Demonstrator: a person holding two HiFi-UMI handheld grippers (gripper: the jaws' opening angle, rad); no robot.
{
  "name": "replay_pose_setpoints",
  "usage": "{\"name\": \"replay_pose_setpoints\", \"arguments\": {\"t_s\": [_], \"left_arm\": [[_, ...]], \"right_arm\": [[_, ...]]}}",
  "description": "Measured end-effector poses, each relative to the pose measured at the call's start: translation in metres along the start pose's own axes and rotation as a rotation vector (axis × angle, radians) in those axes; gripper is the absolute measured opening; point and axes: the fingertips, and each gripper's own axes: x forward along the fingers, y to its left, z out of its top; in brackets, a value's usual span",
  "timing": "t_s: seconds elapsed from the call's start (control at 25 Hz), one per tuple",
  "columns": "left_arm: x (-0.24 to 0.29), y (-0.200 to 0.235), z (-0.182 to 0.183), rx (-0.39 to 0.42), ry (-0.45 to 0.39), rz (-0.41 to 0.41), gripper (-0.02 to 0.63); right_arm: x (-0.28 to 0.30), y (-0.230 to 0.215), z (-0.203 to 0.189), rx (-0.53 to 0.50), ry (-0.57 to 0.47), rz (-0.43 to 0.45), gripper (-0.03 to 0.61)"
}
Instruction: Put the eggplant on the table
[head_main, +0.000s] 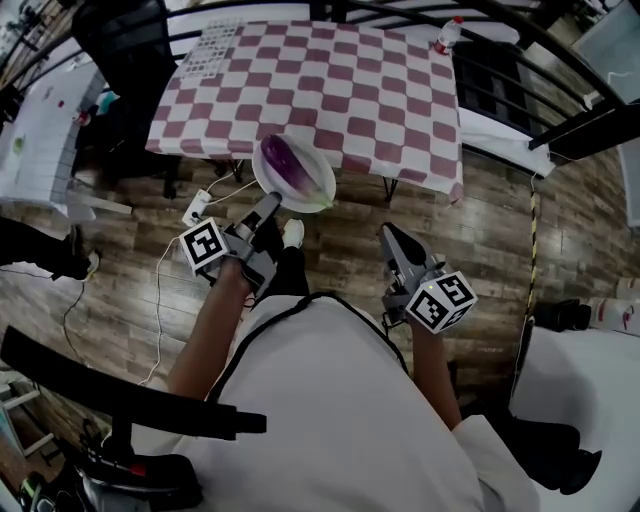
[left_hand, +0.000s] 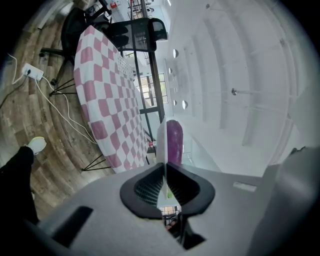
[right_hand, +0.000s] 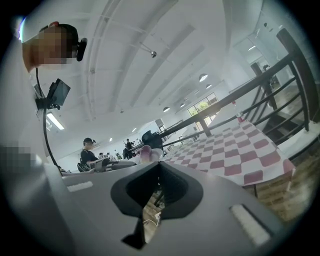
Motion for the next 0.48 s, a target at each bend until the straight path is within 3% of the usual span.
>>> {"name": "replay_pose_setpoints", "arguments": {"t_s": [0.48], "left_arm": [[0.080,0.003,0.118,-0.014,0.053,-0.006,0.028]], "right_arm": [[0.121,-0.031,0.051,0.016,-0.003,-0.038,0.008]]}}
